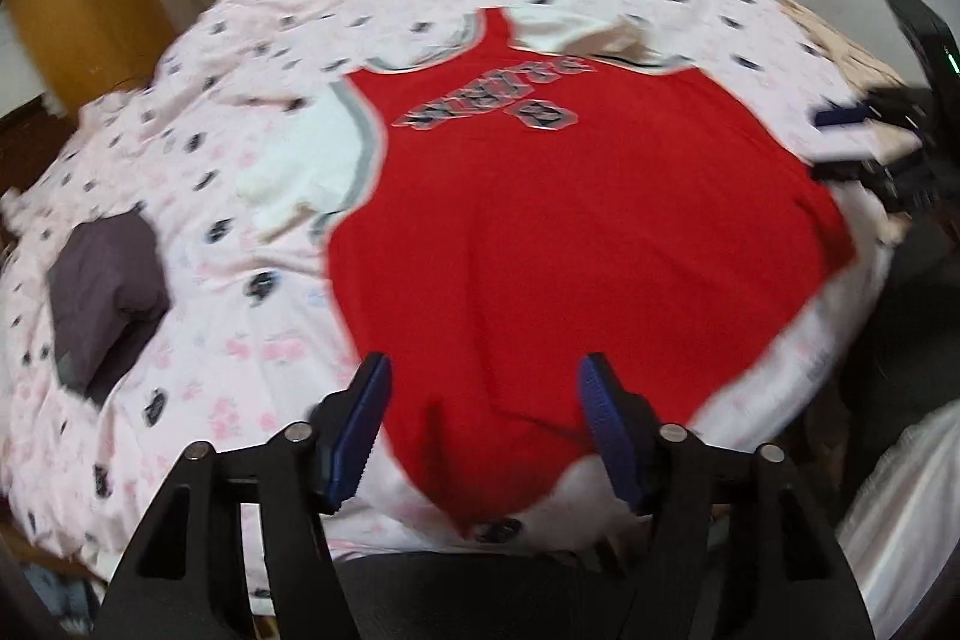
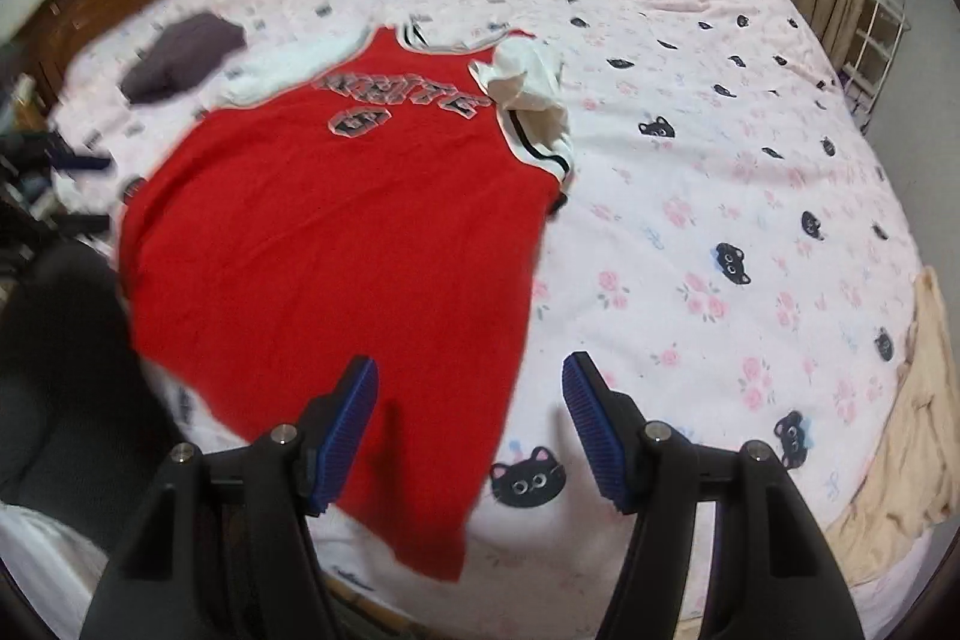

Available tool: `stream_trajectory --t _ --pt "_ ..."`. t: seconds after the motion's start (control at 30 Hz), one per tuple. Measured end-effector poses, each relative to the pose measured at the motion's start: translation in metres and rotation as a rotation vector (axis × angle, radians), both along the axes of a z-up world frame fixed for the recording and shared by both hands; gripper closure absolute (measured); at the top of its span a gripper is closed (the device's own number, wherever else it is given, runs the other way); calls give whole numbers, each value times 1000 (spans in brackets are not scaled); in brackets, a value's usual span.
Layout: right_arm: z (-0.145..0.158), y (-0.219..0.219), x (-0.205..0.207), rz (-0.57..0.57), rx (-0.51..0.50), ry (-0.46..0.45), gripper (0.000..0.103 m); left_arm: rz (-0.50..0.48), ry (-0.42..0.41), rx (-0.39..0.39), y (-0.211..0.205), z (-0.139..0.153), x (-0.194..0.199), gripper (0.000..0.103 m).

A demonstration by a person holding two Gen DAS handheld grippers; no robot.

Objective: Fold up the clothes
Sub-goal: 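Spread the red jersey flat on the bed, pulling the hem with the left gripper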

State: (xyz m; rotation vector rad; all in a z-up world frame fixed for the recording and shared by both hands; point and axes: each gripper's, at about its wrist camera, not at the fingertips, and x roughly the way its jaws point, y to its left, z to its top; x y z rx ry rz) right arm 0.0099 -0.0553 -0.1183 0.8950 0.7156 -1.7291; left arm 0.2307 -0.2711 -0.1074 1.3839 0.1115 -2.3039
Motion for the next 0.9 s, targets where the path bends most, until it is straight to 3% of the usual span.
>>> stream_trajectory --t 0.1,0.2,0.33,0.53,0.67,0.73,0.77,0.9 --pt "-18 -5 -3 -28 77 -5 38 106 11 61 -24 -2 15 43" --pt "-29 8 -18 -40 55 -200 39 175 13 110 -40 -7 35 43" --pt "-39 36 -35 -51 -1 -385 41 193 12 86 -38 -10 55 43" --pt "-55 56 -55 -49 -44 -616 59 189 37 96 -27 -14 59 43" --pt "-65 51 -58 -53 -41 -671 69 163 38 82 -15 -11 49 43" --pt "-69 46 -57 -47 -32 -689 94 153 39 80 -11 -10 46 43" --pt "-69 44 -56 -39 -23 -701 99 152 39 80 -11 -9 46 43" --pt "-54 52 -54 -22 -44 -693 100 154 35 80 -11 -8 47 43"
